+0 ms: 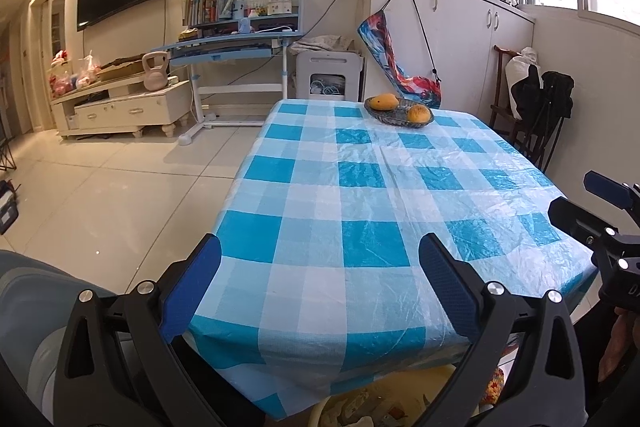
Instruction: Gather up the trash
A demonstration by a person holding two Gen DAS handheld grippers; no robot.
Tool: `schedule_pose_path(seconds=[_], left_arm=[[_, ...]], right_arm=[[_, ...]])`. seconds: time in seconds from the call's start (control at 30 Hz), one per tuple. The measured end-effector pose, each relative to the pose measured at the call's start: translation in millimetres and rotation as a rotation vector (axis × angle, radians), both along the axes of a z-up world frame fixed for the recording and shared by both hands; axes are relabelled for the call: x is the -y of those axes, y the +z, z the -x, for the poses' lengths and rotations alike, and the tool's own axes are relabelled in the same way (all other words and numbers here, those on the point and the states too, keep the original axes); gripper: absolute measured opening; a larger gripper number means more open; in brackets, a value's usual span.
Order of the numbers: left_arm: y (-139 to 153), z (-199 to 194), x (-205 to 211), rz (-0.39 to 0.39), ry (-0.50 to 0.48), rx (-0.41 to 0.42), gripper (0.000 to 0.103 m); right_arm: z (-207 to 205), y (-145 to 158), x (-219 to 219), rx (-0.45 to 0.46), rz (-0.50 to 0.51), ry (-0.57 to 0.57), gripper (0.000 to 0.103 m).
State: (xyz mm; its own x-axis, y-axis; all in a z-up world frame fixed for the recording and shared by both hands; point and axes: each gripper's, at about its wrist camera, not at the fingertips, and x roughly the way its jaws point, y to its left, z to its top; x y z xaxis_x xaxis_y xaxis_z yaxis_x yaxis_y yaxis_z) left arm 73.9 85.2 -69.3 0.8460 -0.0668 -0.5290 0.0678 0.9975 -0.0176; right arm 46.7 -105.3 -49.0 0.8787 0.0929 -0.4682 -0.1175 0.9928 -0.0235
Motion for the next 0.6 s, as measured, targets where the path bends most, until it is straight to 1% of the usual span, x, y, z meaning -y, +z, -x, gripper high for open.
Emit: schedule_pose_path(seconds=[0.3,0.6], left_arm=[[2.0,-1.6,-0.1,0.026,-0.025,-0.010,0.096],[5.3,3.2,2.5,0.016,-0.031,0.017,0.096]], right_arm=[[2.3,-2.1,-1.3,-0.002,0.001,0.002,0.089],[4.3,-2.9,-2.5,0.006,0.001,0.001,0.089]])
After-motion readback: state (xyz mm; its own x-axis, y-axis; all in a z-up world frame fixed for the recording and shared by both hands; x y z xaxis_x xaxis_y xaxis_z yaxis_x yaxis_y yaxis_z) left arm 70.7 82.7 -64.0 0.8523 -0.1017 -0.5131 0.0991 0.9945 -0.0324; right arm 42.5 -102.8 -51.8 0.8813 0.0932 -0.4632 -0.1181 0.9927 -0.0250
